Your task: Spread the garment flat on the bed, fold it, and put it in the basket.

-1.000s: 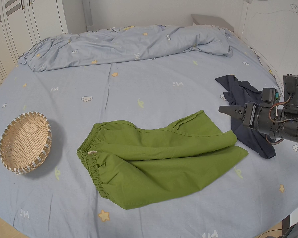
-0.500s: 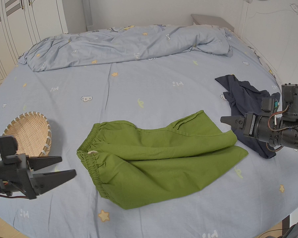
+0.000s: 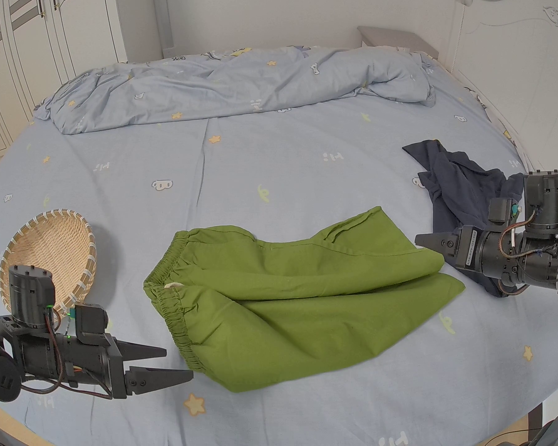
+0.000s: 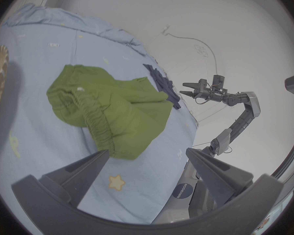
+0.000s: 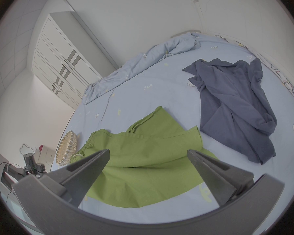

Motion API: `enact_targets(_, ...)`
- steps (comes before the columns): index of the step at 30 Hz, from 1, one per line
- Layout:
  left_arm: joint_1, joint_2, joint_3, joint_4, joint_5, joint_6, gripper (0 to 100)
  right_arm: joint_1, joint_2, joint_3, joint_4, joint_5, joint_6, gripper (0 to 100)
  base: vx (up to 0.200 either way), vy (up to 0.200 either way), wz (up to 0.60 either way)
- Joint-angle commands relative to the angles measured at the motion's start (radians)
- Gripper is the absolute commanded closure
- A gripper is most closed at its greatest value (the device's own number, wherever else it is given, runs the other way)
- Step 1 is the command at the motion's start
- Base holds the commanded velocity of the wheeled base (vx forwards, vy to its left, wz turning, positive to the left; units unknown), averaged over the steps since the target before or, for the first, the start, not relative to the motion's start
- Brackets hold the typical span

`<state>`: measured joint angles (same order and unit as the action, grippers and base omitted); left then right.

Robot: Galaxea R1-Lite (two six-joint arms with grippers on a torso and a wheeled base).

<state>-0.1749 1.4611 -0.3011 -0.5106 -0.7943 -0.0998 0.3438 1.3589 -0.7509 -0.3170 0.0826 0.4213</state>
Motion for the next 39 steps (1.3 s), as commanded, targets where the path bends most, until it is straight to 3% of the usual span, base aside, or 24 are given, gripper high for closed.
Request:
enact_targets(1, 0.005, 0.101, 0.010, -0.006, -0.002, 0.000, 0, 0.004, 0.012, 0.005, -0.001, 0.000, 0.001, 0, 0.000, 0.000, 0.00)
enact_targets(14, 0.003, 0.417, -0.001, -0.233, 0.007, 0.006, 0, 0.006, 0.012, 0.008, -0.002, 0.000, 0.001, 0, 0.000, 0.000, 0.00)
enact_targets(26, -0.014, 0.441, -0.033, -0.246, 0.015, 0.011, 0, 0.006, 0.012, 0.008, -0.002, 0.000, 0.002, 0, 0.000, 0.000, 0.00)
enact_targets(39, -0.015, 0.466, -0.030, -0.345, 0.007, 0.011, 0, 0.004, 0.014, 0.013, -0.002, 0.000, 0.004, 0, 0.000, 0.000, 0.00)
